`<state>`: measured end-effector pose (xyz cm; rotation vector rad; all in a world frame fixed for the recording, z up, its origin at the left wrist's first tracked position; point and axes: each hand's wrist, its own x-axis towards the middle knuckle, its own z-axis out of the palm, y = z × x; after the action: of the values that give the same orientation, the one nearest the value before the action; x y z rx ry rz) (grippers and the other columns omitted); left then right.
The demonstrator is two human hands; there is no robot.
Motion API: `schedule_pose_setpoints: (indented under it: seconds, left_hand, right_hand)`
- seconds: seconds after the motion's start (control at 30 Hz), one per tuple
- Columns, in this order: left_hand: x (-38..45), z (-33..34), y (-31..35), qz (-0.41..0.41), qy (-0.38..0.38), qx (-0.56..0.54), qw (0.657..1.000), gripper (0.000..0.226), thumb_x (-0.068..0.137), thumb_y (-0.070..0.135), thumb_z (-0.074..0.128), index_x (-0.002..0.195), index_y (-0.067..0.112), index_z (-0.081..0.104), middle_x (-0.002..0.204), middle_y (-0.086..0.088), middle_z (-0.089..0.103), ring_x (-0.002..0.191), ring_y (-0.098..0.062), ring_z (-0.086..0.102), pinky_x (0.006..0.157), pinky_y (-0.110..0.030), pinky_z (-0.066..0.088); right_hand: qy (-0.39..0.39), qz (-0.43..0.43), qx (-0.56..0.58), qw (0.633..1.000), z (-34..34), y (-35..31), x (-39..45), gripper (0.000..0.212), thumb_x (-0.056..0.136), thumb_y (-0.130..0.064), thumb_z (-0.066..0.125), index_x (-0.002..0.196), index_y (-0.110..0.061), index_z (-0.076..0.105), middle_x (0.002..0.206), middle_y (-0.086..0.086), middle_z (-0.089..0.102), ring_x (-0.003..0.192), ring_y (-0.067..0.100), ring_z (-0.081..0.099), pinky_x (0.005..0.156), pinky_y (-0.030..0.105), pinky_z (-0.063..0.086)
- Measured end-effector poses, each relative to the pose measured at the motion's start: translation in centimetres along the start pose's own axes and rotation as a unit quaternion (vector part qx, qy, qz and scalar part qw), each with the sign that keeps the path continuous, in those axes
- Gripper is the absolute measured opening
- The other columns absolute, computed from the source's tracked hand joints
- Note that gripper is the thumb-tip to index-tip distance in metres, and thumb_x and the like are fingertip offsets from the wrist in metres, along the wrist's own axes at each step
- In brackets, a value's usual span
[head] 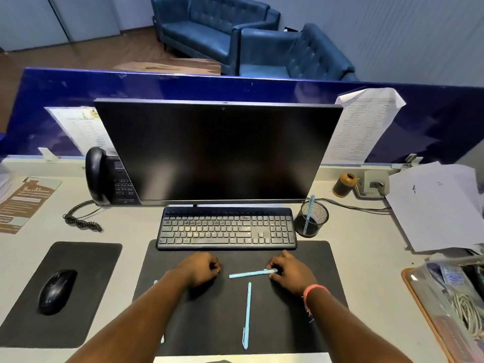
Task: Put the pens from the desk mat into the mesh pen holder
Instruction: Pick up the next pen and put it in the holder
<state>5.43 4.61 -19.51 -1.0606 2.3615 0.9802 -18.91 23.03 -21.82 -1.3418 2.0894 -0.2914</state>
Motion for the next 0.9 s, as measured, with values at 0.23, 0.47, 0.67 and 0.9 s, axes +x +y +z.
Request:
schedule_pose_setpoints:
  seconds: [0.23, 0.47, 0.67, 0.9]
  left_hand:
    - [-0.2, 0.1, -0.3, 0.004, 0.009, -0.016, 1.0, 0.022, 0.09, 0.034, 0.06, 0.1, 0.02, 0.074, 0.102, 0.002, 0.077, 0.095, -0.018, 0.068, 0.091, -0.035, 0.053]
    - [-0.1, 0.3, 0.0, -0.005, 0.017, -0.025, 1.0, 0.02, 0.091, 0.033, 0.059, 0.096, 0.019, 0.073, 0.096, 0.002, 0.076, 0.091, -0.018, 0.067, 0.082, -0.032, 0.051]
    - [0.0, 0.1, 0.3, -0.007, 0.018, -0.005, 1.0, 0.025, 0.09, 0.035, 0.056, 0.095, 0.015, 0.072, 0.095, -0.003, 0.076, 0.091, -0.023, 0.068, 0.083, -0.036, 0.053]
    - [-0.1, 0.2, 0.0, -0.007, 0.024, -0.011, 1.0, 0.026, 0.089, 0.036, 0.056, 0.093, 0.015, 0.071, 0.093, -0.005, 0.076, 0.09, -0.025, 0.068, 0.082, -0.036, 0.054]
  right_hand:
    - [-0.018, 0.055, 0.067, 0.996, -1.9, 1.6, -0.6, 0.007, 0.077, -0.031, 0.069, 0.08, -0.026, 0.067, 0.085, -0.002, 0.072, 0.076, 0.011, 0.065, 0.073, 0.03, 0.054]
    - [0.106, 0.157, 0.539, 0.82, -8.1, 4.9, -3.1, 0.013, 0.095, -0.006, 0.055, 0.084, -0.006, 0.063, 0.057, 0.001, 0.056, 0.042, 0.009, 0.044, 0.038, 0.018, 0.033]
    - [0.289, 0.136, 0.705, 0.633, -14.6, 8.0, -3.1, 0.011, 0.092, -0.013, 0.057, 0.087, -0.01, 0.067, 0.065, 0.0, 0.055, 0.048, 0.009, 0.046, 0.04, 0.016, 0.033]
    - [0.337, 0.174, 0.584, 0.718, -15.8, 6.8, -1.4, 0.005, 0.089, -0.014, 0.067, 0.09, -0.01, 0.071, 0.083, 0.011, 0.062, 0.067, 0.02, 0.055, 0.055, 0.025, 0.043]
